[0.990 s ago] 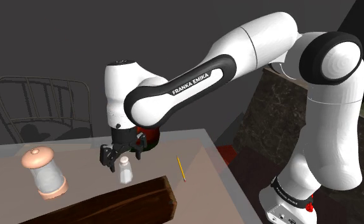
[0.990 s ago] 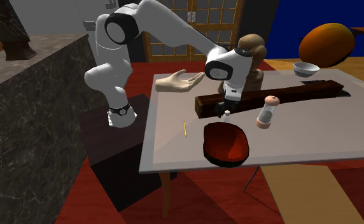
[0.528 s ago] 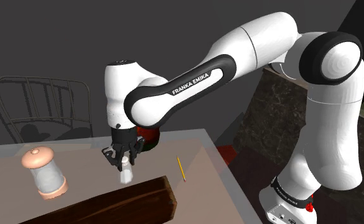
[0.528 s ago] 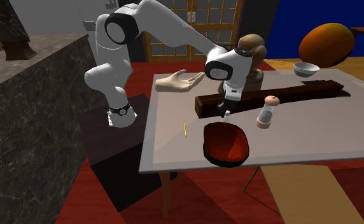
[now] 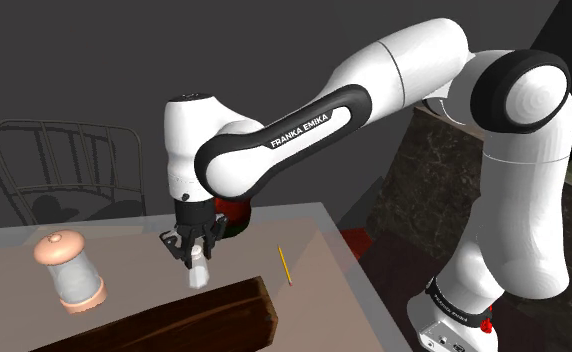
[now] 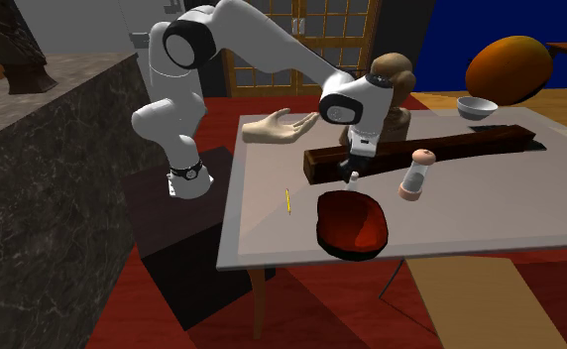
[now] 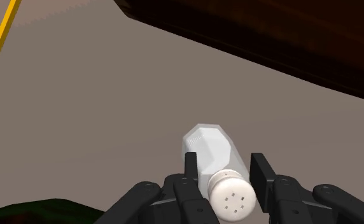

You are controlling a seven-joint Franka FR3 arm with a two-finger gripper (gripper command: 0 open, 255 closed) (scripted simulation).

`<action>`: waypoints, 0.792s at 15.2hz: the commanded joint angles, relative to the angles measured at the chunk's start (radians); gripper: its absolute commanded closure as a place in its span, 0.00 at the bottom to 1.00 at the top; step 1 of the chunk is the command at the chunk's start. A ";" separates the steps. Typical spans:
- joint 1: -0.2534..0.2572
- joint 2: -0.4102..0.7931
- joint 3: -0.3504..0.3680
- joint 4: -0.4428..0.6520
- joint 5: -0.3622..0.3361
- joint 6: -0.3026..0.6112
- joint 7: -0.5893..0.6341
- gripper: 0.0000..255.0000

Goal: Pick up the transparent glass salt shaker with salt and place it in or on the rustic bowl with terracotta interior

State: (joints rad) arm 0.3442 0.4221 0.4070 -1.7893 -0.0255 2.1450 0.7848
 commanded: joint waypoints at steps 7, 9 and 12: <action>-0.007 -0.047 0.010 0.040 0.018 -0.084 -0.002 1.00; -0.009 -0.058 0.012 0.053 0.022 -0.107 -0.003 1.00; -0.011 -0.072 0.014 0.075 0.027 -0.142 -0.003 1.00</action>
State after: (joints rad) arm 0.3344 0.3568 0.4198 -1.7183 -0.0010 2.0131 0.7820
